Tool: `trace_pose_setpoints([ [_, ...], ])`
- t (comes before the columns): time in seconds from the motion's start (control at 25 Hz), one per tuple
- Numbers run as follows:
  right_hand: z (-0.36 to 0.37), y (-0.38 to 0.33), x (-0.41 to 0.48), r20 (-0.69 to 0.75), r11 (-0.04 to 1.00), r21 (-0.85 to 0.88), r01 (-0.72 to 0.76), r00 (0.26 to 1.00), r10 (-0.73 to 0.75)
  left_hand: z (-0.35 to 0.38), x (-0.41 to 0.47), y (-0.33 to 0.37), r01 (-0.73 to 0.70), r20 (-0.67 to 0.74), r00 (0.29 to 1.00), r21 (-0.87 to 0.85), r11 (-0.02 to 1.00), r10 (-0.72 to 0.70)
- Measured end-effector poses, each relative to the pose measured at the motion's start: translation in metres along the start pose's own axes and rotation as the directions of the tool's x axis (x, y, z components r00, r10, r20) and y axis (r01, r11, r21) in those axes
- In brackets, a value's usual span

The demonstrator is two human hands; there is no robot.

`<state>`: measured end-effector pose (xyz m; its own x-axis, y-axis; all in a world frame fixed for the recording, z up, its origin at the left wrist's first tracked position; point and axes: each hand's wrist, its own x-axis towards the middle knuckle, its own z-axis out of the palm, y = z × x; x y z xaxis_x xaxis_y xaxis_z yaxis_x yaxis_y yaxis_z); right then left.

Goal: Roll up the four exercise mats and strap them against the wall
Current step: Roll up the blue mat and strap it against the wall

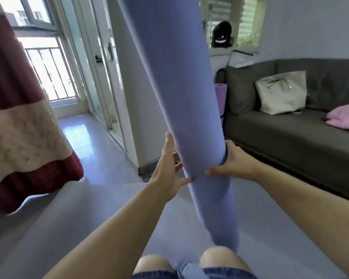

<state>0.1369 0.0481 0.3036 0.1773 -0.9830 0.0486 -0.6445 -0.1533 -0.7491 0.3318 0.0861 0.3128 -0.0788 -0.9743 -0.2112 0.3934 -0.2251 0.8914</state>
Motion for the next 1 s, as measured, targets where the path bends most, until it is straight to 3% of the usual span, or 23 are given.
trace_pose_setpoints([
  [0.12, 0.017, 0.013, 0.017, 0.03, 0.95, 0.308, 0.046, 0.998, -0.058, -0.003, 0.032, -0.002, -0.013, -0.013, 1.0, 0.192, 0.981, 0.016],
  [0.24, 0.039, 0.019, 0.026, 0.035, 0.901, 0.432, 0.023, 0.998, -0.043, -0.016, 0.064, -0.018, -0.001, -0.052, 0.999, 0.218, 0.976, 0.012],
  [0.4, 0.067, 0.038, 0.046, 0.013, 0.896, 0.444, 0.027, 0.999, -0.036, -0.036, 0.094, -0.048, 0.008, -0.098, 0.995, 0.2, 0.98, 0.012],
  [0.72, 0.102, 0.08, 0.068, 0.036, 0.899, 0.422, -0.119, 0.993, 0.115, -0.059, 0.142, -0.086, 0.088, -0.087, 0.994, 0.27, 0.959, -0.067],
  [1.0, 0.063, 0.074, 0.092, 0.23, 0.833, 0.484, -0.27, 0.957, 0.176, -0.064, 0.168, -0.055, 0.141, -0.076, 0.989, 0.325, 0.935, -0.123],
])
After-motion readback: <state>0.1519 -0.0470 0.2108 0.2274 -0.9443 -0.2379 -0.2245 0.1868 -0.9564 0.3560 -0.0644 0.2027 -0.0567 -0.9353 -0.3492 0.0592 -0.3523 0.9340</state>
